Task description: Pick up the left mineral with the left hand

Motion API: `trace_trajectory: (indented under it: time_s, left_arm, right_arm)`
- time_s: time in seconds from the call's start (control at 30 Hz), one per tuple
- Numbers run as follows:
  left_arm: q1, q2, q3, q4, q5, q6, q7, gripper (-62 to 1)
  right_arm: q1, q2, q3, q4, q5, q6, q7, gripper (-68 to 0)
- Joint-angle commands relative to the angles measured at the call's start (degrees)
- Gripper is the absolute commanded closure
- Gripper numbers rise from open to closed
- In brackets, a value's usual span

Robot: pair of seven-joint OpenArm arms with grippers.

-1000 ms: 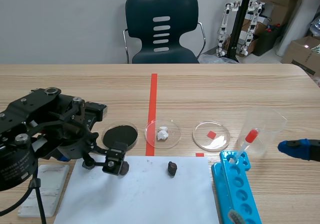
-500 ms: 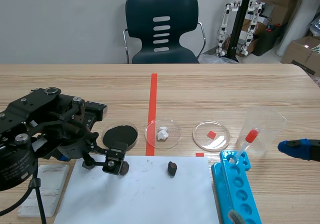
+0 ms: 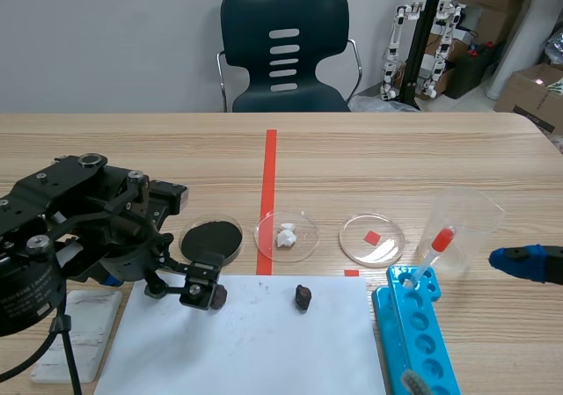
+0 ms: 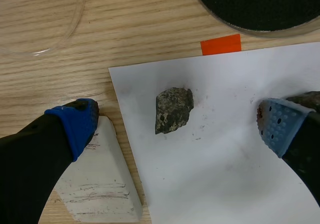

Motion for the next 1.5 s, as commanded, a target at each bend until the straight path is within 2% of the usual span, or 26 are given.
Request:
trace_trajectory:
  time_s: [0.0,0.73,0.77,0.87,0.97,1.03,1.17,1.33,1.47]
  left_arm:
    - [-0.61,0.28,-0.31,0.26,0.04,0.33,0.13,-62.3]
    - [-0.61,0.28,-0.31,0.26,0.02,0.31,0.11,-62.3]
    - [-0.61,0.28,-0.31,0.26,0.02,0.31,0.13,-60.5]
    - [-0.61,0.28,-0.31,0.26,0.04,0.31,0.17,-43.0]
    - [-0.61,0.28,-0.31,0.26,0.04,0.31,0.22,-32.2]
    - [-0.61,0.28,-0.31,0.26,0.07,0.31,0.35,-29.4]
    - [-0.61,0.28,-0.31,0.26,0.07,0.31,0.39,-29.2]
    - [-0.61,0.28,-0.31,0.26,0.07,0.31,0.59,-18.6]
    - [-0.61,0.28,-0.31,0.26,0.07,0.31,0.61,-14.3]
  right_arm:
    - [0.17,0.26,0.5,0.55,0.44,-0.02,0.7,-65.5]
    - [0.17,0.26,0.5,0.55,0.44,-0.02,0.7,-65.5]
    - [0.17,0.26,0.5,0.55,0.44,-0.02,0.7,-65.5]
    - [0.17,0.26,0.5,0.55,0.44,-0.02,0.7,-65.5]
    - [0.17,0.26,0.5,0.55,0.44,-0.02,0.7,-65.5]
    - [0.17,0.26,0.5,0.55,0.44,-0.02,0.7,-65.5]
    - [0.17,0.26,0.5,0.55,0.44,-0.02,0.7,-65.5]
    - [0.17,0.26,0.5,0.55,0.44,-0.02,0.7,-65.5]
    - [0.17,0.26,0.5,0.55,0.44,-0.02,0.7,-65.5]
